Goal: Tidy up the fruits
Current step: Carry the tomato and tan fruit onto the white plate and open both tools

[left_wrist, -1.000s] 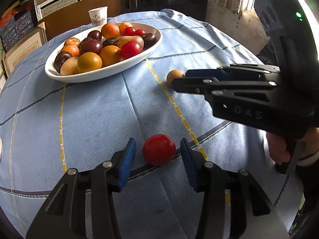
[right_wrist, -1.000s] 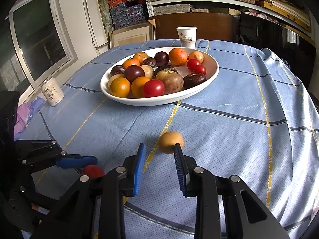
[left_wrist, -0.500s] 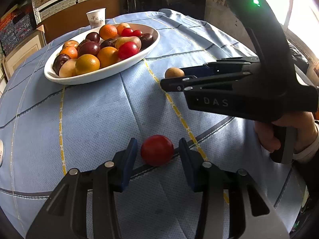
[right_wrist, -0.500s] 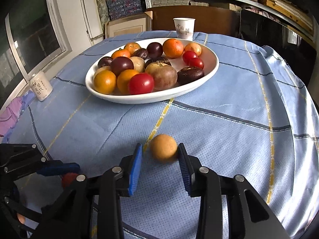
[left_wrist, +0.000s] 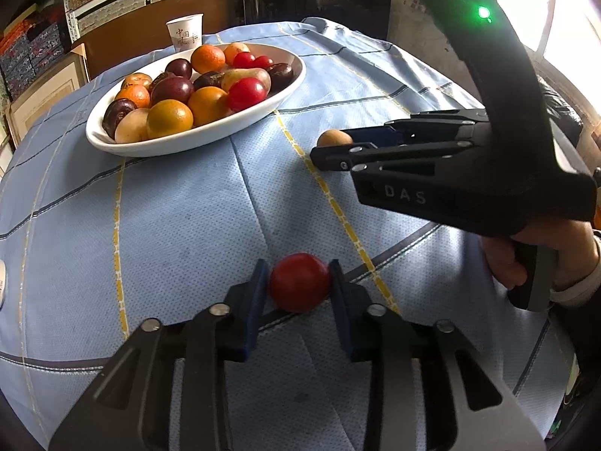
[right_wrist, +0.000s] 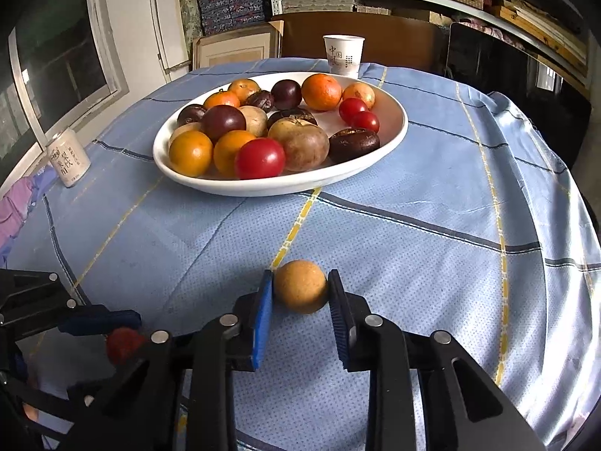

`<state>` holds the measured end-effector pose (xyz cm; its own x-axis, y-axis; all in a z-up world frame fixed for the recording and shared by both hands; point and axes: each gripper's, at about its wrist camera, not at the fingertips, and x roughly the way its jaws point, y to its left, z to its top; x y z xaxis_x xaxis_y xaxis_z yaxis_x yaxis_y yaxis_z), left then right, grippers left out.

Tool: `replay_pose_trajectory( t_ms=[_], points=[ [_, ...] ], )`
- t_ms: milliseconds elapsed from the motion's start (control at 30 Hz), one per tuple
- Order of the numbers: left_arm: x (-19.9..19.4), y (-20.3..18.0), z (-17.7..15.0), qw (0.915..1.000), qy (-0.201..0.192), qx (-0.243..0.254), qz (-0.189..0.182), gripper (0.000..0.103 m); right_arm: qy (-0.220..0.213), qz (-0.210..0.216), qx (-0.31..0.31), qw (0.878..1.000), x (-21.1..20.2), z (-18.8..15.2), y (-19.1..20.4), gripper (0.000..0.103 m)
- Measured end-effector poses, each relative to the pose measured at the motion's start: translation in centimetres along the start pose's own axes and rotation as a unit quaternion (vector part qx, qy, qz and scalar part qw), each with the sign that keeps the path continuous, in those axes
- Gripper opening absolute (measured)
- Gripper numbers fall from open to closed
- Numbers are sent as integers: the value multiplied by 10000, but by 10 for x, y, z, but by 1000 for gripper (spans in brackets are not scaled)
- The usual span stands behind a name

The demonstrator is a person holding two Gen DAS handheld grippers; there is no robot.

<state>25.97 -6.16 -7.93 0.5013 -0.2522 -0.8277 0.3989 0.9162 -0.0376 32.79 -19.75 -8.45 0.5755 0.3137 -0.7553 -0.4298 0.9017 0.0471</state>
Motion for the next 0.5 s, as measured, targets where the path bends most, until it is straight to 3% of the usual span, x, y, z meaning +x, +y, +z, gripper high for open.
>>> replay_pose_trajectory(
  t_ms=[367,500],
  points=[
    [-2,1,0,9999,-40,-42,112,30,-44,377,162,9991,-8,-5,-2,29],
    [-7,2,2,9996,-141,-106,211,30,-342,667,162,9971,-23,0,2,29]
  ],
)
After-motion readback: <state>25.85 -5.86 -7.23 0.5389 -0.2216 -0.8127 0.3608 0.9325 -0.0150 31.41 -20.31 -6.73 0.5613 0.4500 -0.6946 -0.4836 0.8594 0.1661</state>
